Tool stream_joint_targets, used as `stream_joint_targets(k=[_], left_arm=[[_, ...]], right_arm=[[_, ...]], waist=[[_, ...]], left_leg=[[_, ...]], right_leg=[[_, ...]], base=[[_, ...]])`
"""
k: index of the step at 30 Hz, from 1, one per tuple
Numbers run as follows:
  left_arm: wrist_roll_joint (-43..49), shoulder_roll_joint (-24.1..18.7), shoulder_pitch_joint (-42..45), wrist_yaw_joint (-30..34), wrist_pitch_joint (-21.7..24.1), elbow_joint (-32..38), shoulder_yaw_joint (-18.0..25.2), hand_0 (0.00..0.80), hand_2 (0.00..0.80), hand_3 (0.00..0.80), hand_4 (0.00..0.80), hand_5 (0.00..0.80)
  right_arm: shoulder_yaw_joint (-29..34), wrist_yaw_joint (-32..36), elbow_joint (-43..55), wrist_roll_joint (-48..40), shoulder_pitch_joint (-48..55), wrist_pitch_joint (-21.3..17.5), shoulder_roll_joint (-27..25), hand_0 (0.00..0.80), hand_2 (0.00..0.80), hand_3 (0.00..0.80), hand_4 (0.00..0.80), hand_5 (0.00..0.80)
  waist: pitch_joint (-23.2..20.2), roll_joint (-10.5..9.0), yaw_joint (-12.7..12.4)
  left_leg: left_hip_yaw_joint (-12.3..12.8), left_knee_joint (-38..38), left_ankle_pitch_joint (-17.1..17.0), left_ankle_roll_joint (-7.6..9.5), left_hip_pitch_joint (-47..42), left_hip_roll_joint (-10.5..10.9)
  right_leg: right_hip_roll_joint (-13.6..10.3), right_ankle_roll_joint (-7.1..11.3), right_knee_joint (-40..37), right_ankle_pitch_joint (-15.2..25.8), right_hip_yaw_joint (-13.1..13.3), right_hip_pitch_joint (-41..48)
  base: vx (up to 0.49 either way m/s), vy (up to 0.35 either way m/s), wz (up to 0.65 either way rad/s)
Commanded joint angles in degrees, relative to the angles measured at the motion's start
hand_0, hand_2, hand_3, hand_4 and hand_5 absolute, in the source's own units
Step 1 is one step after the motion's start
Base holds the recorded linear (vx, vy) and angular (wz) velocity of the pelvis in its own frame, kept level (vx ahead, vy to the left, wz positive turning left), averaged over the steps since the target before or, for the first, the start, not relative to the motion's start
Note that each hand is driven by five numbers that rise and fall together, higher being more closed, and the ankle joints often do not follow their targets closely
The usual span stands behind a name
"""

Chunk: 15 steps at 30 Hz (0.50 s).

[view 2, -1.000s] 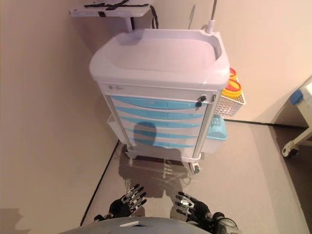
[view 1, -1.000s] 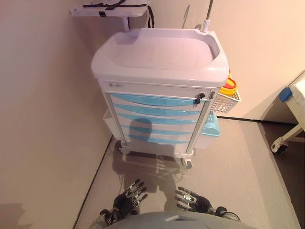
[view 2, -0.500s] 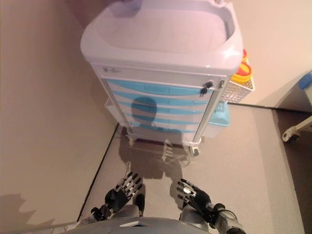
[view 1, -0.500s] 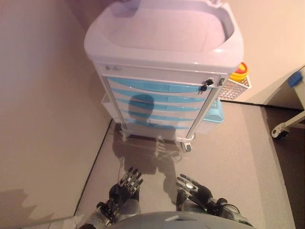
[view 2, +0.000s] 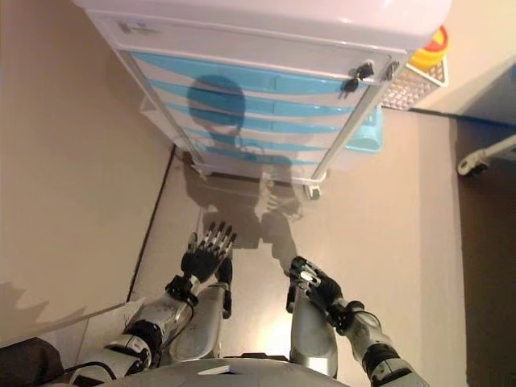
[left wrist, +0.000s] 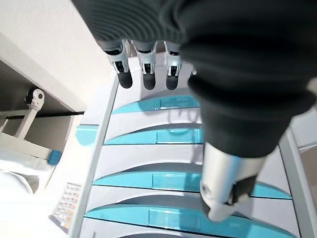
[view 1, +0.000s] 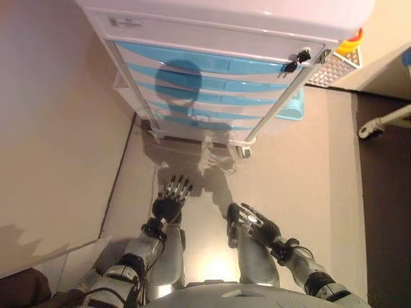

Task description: Open the drawer and pick up the medicine

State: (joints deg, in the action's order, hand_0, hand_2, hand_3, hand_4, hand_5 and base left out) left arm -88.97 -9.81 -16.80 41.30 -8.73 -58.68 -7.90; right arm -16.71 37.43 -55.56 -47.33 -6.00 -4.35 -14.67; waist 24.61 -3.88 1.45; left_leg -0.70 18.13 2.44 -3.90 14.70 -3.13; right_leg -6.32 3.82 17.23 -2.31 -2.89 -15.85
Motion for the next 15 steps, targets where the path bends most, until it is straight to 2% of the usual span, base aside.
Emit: stream_joint_targets(k=[1, 9, 15], left_arm=[[-4.4, 0.3, -2.0, -1.2, -0.6, 3.8, 2.4, 0.0, 0.0, 0.0, 0.0, 0.0], [-13.5, -4.1, -10.9, -3.5, -3.7, 2.3, 4.7, 0.0, 0.0, 0.0, 0.0, 0.0], [-17.5, -7.9, -17.8, -5.6, -3.4, 1.1, 6.0, 0.0, 0.0, 0.0, 0.0, 0.0]], right_arm=[[-4.9, 0.2, 1.8, -0.7, 3.8, 1.0, -0.7, 0.0, 0.0, 0.0, 0.0, 0.0], [-7.0, 0.5, 2.9, -2.1, 2.3, 0.7, -1.1, 0.0, 0.0, 0.0, 0.0, 0.0], [-8.4, 0.6, 4.1, -2.7, 1.4, 0.7, -1.4, 0.0, 0.0, 0.0, 0.0, 0.0]], waist=[[0.3, -0.11, 1.4], [2.8, -1.72, 3.1], [4.3, -2.93, 4.1]], left_leg=[[1.2, 3.4, 2.7, 3.44, 1.8, 2.5], [2.6, 7.4, 3.7, 3.35, 6.3, 1.3], [3.1, 9.2, 4.4, 3.23, 8.4, 0.6]], right_leg=[[2.4, 1.6, 3.6, -0.7, 0.9, -2.0], [3.5, 1.56, 3.9, 0.6, 2.2, -5.1], [4.4, 1.57, 3.7, 1.3, 3.0, -6.2]], base=[[-0.023, -0.004, -0.11], [-0.027, -0.008, -0.08], [-0.027, -0.021, -0.07]])
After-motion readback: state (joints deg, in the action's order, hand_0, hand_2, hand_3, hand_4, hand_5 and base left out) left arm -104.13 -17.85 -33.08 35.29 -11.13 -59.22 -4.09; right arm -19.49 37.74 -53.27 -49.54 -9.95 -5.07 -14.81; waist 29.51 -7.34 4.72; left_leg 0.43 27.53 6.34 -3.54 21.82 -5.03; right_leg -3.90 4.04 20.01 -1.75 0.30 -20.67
